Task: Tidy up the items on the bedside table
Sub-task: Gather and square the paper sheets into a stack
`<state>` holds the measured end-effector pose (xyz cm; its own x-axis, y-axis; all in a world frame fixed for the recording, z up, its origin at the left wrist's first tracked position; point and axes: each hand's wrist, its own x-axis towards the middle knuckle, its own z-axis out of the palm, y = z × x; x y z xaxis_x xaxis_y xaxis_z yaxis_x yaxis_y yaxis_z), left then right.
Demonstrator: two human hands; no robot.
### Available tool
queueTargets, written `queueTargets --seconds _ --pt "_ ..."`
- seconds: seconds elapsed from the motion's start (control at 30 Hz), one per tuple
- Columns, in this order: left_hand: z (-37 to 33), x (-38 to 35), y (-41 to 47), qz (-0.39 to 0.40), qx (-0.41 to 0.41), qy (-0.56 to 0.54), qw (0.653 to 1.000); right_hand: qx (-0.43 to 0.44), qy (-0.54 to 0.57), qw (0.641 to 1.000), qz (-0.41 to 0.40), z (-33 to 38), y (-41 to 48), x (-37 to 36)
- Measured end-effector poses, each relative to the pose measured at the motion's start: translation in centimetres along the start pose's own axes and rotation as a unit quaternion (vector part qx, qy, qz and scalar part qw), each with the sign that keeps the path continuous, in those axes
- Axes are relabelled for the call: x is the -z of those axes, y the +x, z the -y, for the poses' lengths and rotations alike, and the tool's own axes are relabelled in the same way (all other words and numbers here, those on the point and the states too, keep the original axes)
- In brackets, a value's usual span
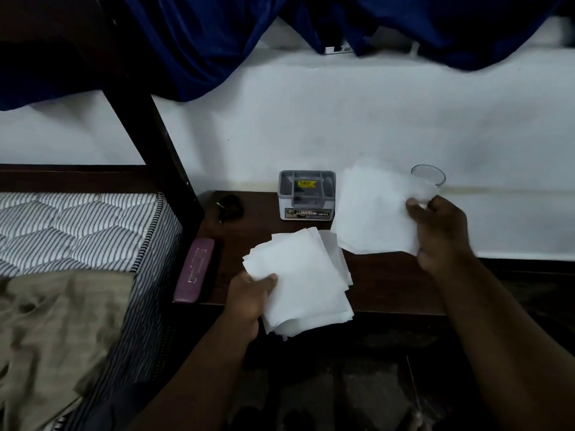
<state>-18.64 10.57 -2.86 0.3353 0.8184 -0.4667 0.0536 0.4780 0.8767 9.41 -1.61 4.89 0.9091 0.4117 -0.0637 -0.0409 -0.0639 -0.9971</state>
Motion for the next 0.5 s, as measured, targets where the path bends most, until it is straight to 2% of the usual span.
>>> queueTargets --seconds 0.13,0.27,0.5 --pt "-0.6 -0.8 -0.4 0.027 0.011 -0.012 0.999 -0.116 0.084 0.983 0.112 -0.2 -0.8 0.2" --pt "-1.2 -1.4 -1.0 0.070 0.027 -0.017 0.997 -0.177 0.074 0.960 0.202 -0.8 -3.3 -1.9" --pt "-1.8 -2.1 -1.7 0.116 0.021 0.003 0.993 -0.119 0.020 0.960 0.255 -2.1 -6.0 -4.6"
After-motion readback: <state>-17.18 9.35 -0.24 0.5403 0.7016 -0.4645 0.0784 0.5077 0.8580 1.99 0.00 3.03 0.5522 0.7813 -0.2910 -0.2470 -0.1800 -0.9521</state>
